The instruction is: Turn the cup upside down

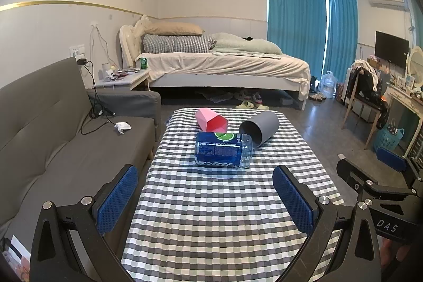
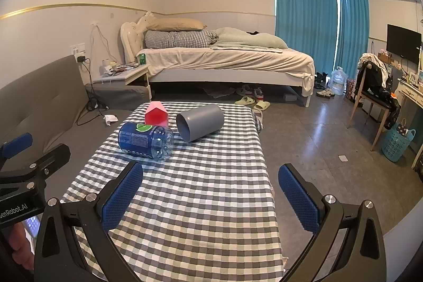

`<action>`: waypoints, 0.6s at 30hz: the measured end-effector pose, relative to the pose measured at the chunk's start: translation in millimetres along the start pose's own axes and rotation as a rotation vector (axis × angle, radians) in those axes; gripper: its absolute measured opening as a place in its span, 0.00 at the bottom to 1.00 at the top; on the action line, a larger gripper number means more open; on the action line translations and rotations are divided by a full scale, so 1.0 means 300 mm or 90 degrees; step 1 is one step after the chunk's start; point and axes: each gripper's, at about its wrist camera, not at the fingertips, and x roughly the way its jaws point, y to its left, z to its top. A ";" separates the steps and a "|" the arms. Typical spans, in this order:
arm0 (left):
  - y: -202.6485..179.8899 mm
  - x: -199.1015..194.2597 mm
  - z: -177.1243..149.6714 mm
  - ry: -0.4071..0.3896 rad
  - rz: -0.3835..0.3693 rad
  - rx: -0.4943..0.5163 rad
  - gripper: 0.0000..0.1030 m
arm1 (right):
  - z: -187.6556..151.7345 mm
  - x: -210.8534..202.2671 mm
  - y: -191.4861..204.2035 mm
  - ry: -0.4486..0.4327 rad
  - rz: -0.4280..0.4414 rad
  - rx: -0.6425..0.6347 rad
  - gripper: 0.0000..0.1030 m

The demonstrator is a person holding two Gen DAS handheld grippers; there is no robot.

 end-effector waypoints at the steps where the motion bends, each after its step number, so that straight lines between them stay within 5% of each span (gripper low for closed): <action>1: -0.001 0.000 -0.001 0.001 0.001 0.000 1.00 | 0.000 0.000 0.000 0.001 0.000 0.001 1.00; 18: 0.002 -0.002 -0.002 0.001 0.000 -0.002 1.00 | 0.002 0.003 0.001 0.005 0.003 0.001 1.00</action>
